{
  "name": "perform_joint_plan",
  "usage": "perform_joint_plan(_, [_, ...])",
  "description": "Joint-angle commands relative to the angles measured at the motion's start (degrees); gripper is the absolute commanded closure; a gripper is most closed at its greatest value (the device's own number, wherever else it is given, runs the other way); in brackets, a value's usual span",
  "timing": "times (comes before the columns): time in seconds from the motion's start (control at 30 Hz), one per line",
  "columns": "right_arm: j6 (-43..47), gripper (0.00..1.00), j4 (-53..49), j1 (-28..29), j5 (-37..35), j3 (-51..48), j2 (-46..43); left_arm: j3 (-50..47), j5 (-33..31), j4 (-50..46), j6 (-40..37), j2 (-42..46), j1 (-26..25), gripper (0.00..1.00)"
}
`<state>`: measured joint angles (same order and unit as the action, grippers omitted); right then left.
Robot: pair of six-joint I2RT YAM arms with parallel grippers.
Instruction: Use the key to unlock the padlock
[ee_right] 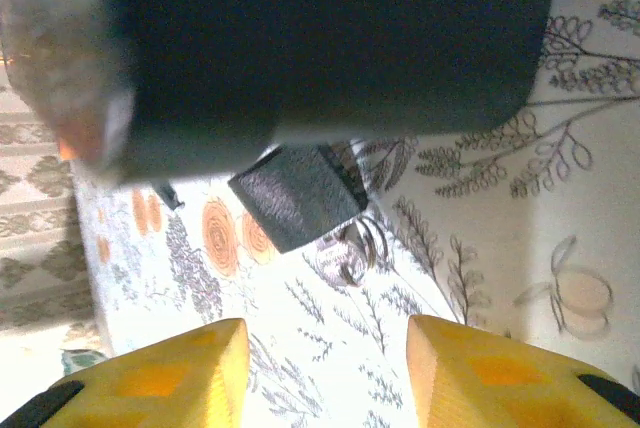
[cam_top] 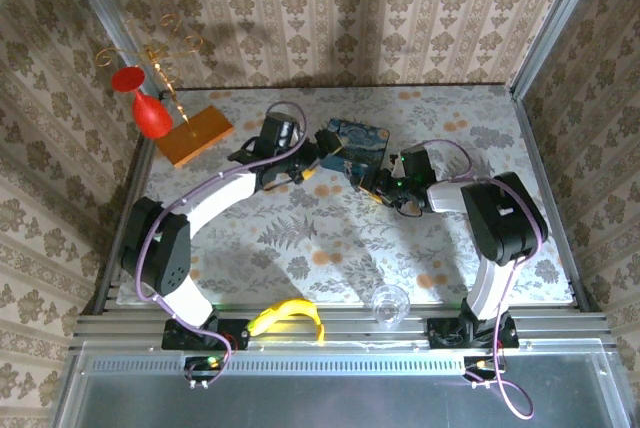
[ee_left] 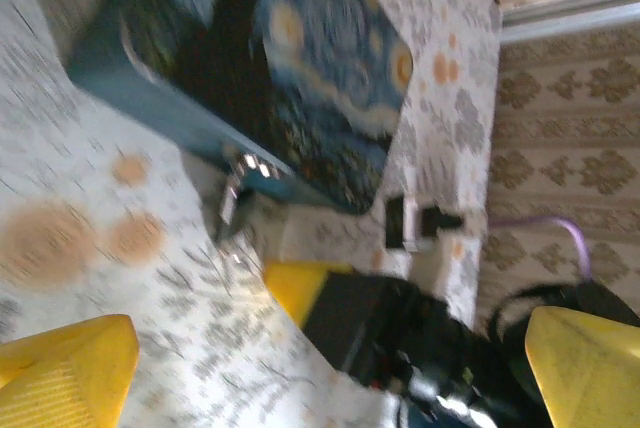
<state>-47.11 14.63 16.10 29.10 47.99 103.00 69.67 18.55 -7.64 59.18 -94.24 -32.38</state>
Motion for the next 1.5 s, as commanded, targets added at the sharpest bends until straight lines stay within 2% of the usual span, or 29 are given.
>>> perform_joint_plan(0.0, [7.8, 0.53, -11.8, 1.9, -8.1, 3.3, -6.4, 5.6, -5.0, -6.4, -12.0, -2.7, 2.5, 0.00])
perform_joint_plan(0.13, [12.9, 0.50, -17.7, 4.2, -13.8, 7.0, -7.4, 13.1, -4.2, -9.3, -18.1, -9.6, 3.9, 0.00])
perform_joint_plan(0.27, [18.0, 0.51, -23.5, 7.7, -20.7, 12.4, -4.5, 20.5, -2.1, -10.4, -22.7, -17.5, 4.0, 0.00])
perform_joint_plan(0.43, [21.2, 0.54, -25.6, 8.6, -23.5, 17.8, 0.7, 28.9, -2.3, -12.7, -27.1, -25.4, 4.1, 0.00])
perform_joint_plan(0.6, [22.9, 0.54, -28.1, 8.3, -25.4, 23.3, 5.3, 31.1, -1.5, -11.3, -27.6, -28.6, 4.0, 0.00])
perform_joint_plan(0.93, [25.1, 0.52, -28.3, 3.7, -22.1, 28.7, 8.2, 31.6, 0.1, -9.4, -26.7, -30.7, 0.7, 0.06])
perform_joint_plan(1.13, [25.5, 0.56, -24.5, 3.9, -18.8, 23.4, 6.3, 30.8, -4.3, -9.3, -25.0, -29.8, 0.2, 0.09])
perform_joint_plan(1.47, [16.0, 0.56, -18.4, 3.6, -17.7, 19.7, 8.6, 30.0, -7.2, -10.4, -24.3, -29.8, 0.2, 0.11])
